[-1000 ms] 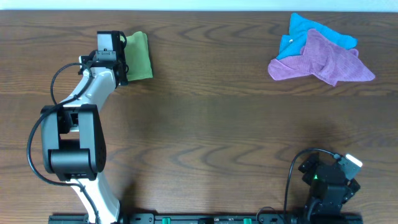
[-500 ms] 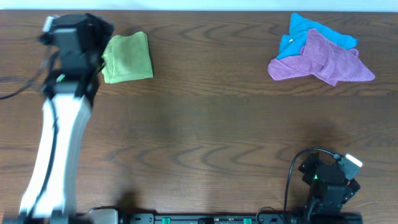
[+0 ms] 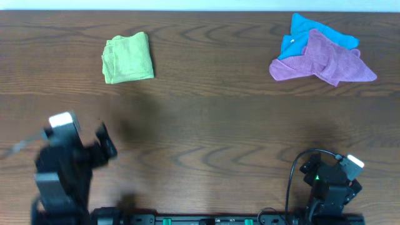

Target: Fold the cloth

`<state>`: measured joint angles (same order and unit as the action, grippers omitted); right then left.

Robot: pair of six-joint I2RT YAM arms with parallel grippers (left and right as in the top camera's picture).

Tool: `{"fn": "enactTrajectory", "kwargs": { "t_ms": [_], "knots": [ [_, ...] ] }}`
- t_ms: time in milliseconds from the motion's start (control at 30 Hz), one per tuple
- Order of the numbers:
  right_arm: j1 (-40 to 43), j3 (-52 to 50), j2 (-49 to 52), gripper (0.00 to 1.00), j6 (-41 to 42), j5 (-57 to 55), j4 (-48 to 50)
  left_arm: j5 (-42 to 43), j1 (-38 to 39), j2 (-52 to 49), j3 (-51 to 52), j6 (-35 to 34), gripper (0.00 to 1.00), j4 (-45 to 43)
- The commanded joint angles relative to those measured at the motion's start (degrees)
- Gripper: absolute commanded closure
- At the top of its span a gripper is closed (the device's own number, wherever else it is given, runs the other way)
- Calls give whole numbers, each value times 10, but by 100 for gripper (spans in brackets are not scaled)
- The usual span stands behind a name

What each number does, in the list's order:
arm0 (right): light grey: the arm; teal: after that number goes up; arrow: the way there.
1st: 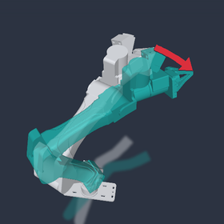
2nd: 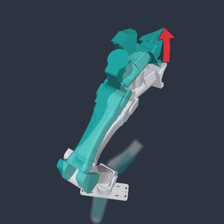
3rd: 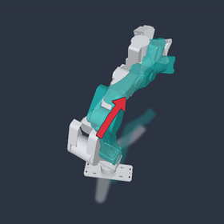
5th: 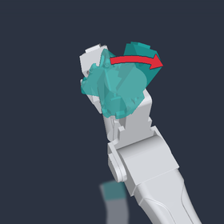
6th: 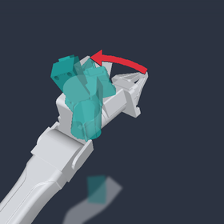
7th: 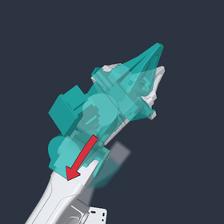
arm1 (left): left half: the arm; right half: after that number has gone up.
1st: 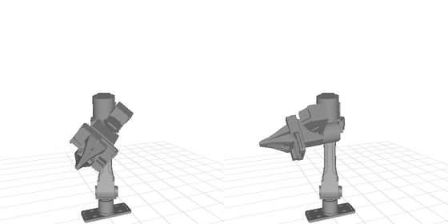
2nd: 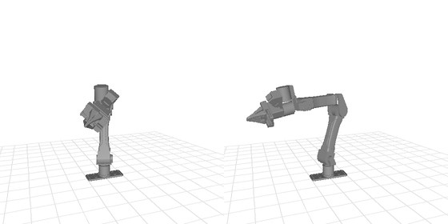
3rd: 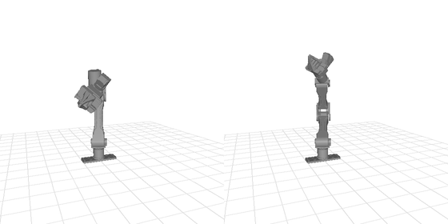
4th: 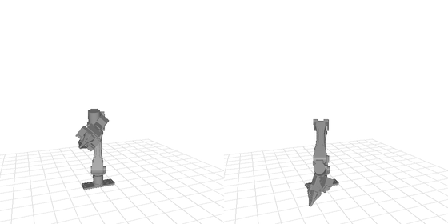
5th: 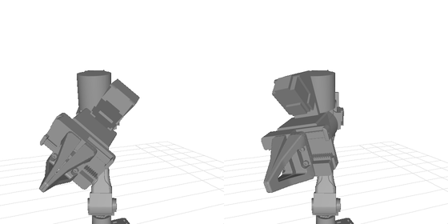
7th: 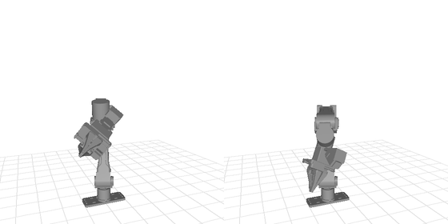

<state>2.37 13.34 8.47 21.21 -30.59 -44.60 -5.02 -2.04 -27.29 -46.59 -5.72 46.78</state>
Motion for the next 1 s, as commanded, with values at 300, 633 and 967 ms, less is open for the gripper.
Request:
{"fn": "enactTrajectory", "kwargs": {
  "t_ms": [300, 633, 967],
  "knots": [
    [-2, 0, -2, 1, -7, -6, 0, 54, -2, 171, 259, 38, 5, -3],
    [-2, 0, -2, 1, -7, -6, 0, 66, -2, 245, 311, 38, 5, 9],
    [-2, 0, -2, 1, -7, -7, 0, 68, -2, 271, 324, 38, 5, 42]
  ]
}}
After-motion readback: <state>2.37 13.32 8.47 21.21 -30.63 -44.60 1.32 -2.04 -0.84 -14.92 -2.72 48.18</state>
